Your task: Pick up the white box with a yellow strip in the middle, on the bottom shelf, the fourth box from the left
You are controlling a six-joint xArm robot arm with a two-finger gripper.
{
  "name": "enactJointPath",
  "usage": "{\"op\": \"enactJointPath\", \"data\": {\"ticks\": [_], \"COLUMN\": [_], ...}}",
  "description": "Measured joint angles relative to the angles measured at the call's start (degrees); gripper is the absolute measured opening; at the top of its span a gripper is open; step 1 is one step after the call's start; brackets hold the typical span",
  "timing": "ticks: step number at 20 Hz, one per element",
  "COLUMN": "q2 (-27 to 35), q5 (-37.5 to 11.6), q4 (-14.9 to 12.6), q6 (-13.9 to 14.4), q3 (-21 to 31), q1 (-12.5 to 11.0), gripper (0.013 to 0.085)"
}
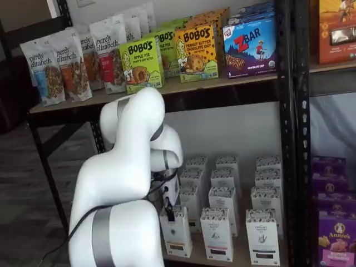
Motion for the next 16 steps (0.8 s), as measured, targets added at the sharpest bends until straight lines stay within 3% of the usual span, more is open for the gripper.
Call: {"op": "enactJointPath", "data": {"ticks": [16], "q2": [4.0], "q5": [0.2], "q4": [-0.6], "q6": [-0.2], "q3": [-3.6], "q1": [-0.7], "gripper": [0.0850]}}
